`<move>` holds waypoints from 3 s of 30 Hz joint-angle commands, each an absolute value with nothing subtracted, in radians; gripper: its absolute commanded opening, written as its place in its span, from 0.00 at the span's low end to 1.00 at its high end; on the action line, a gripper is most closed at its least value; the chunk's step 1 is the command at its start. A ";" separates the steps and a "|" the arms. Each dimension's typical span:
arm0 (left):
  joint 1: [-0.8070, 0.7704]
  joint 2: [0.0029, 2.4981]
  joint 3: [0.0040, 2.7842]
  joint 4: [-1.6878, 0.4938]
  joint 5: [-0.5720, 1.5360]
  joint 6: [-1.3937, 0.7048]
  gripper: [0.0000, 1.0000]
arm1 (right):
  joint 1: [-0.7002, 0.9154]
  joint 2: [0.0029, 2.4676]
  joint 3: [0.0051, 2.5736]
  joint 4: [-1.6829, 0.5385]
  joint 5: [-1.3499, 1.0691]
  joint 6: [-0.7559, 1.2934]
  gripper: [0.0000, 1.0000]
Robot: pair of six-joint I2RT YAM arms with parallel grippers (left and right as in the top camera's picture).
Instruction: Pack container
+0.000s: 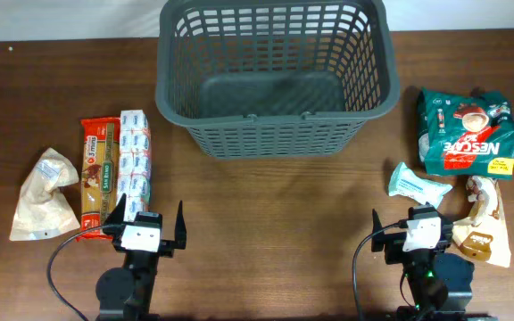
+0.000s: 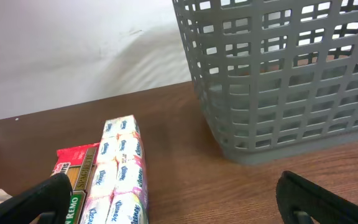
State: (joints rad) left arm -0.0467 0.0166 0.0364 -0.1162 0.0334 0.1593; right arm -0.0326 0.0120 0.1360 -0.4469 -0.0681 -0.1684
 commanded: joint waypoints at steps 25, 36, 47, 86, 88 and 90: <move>-0.050 0.005 0.028 -0.117 0.027 0.150 0.99 | -0.025 0.003 0.129 -0.445 -0.059 -0.171 0.99; -0.050 0.005 0.028 -0.117 0.027 0.150 0.99 | -0.025 0.003 0.129 -0.445 -0.059 -0.171 0.99; -0.050 0.005 0.028 -0.116 0.027 0.150 0.99 | -0.025 0.003 0.129 -0.445 -0.059 -0.171 0.99; -0.049 1.167 1.035 -0.654 -0.084 0.042 0.99 | -0.032 1.167 1.646 -1.262 -0.162 -0.158 0.99; -0.049 1.206 1.051 -0.647 -0.096 0.046 0.99 | -0.056 1.200 1.710 -1.262 -0.086 -0.079 0.99; -0.049 1.232 1.053 -0.634 -0.100 0.064 0.99 | -0.088 1.231 1.757 -1.260 -0.095 -0.062 0.99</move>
